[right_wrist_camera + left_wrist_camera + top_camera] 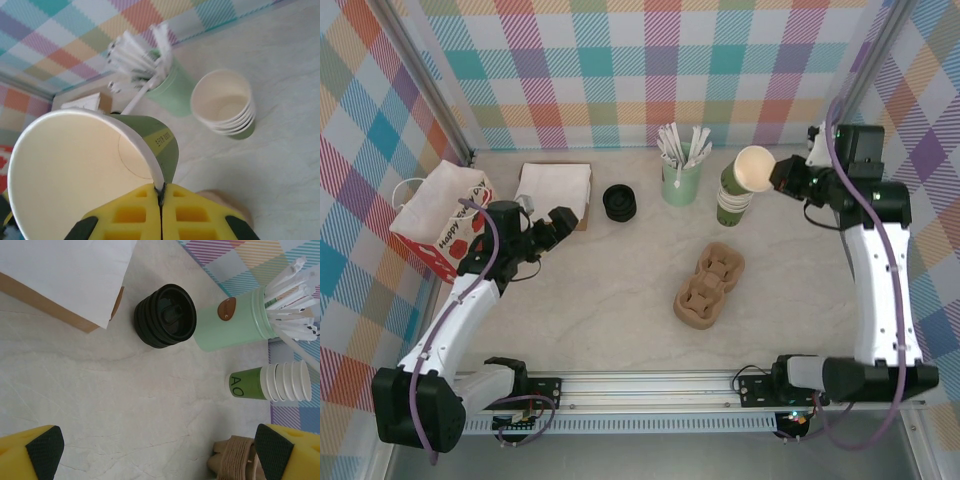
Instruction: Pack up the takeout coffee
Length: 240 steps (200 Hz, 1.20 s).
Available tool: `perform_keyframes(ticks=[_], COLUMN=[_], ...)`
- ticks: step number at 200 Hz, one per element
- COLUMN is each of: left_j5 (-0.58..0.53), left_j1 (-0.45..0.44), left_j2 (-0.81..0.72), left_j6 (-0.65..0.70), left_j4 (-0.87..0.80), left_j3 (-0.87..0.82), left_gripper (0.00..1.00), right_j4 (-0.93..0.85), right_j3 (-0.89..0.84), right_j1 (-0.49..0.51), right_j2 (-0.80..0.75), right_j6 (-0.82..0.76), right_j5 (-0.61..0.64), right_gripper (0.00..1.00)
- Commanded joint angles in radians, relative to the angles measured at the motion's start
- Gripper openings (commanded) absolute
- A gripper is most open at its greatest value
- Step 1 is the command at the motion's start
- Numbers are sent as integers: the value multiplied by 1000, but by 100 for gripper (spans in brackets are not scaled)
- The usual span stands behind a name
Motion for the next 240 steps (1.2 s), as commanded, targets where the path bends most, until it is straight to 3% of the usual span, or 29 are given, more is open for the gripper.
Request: perform_keyframes(ticks=[1,55,114,151,240], left_j5=[1,-9,-28,-34,-46], left_j1=[-14,-14,-14,-14,-15], left_j2=[-16,-44,-87,-102,-95], left_j6=[-26,-34,-40,-29,-4], left_j4=[-46,-75,-105,-123,-134], left_j3=[31,36,11,12,19], left_gripper=[100,100,100,100,100], right_j4=[-16,20,110,156,221], right_j3=[-83,-204,-200,-178,-126], right_j1=[89,395,638,689,709], right_j2=[-59,-79,114,266,524], right_j6=[51,139,151,135,103], right_j5=[-19,90,193,210,242], right_gripper=[8,7,8,9,9])
